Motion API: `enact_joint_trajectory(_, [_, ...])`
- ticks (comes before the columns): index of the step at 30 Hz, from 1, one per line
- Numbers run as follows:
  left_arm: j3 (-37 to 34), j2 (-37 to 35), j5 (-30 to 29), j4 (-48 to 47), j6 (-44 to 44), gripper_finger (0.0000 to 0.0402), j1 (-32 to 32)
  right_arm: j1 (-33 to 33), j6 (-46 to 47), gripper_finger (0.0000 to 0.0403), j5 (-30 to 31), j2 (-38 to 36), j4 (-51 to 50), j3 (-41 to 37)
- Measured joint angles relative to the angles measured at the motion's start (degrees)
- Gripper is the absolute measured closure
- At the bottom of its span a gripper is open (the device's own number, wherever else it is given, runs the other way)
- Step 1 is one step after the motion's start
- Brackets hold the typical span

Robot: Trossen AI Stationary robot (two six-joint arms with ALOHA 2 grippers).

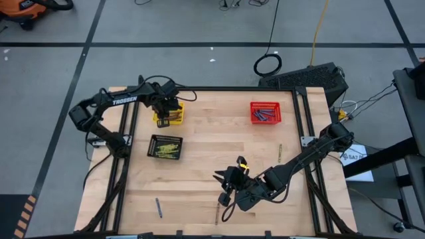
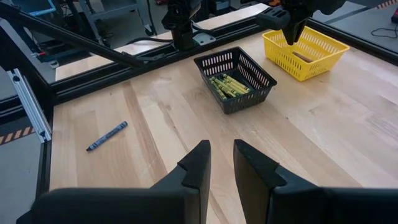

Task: Sort crayons
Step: Put the green crayon into the black bin

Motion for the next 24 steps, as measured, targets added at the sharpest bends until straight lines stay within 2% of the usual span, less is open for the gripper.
enact_joint_trajectory(8, [0.0,0.0,0.7,-0.3,-1.6,0.035,-0.2,0.0,-0.1,0.0345,0.0,0.0,0.0,0.0])
enact_joint_trajectory(15, [0.1,-1.4,0.8,-0.5,-1.5,0.035,-3.3,0.0,0.6,0.0345,0.0,0.0,-1.7,0.0])
enact_joint_trajectory(24, [4.0,-5.9,1.0,-0.6,-3.3,0.0349,-9.6,0.0,13.8,0.0345,0.0,0.0,-10.7,0.0])
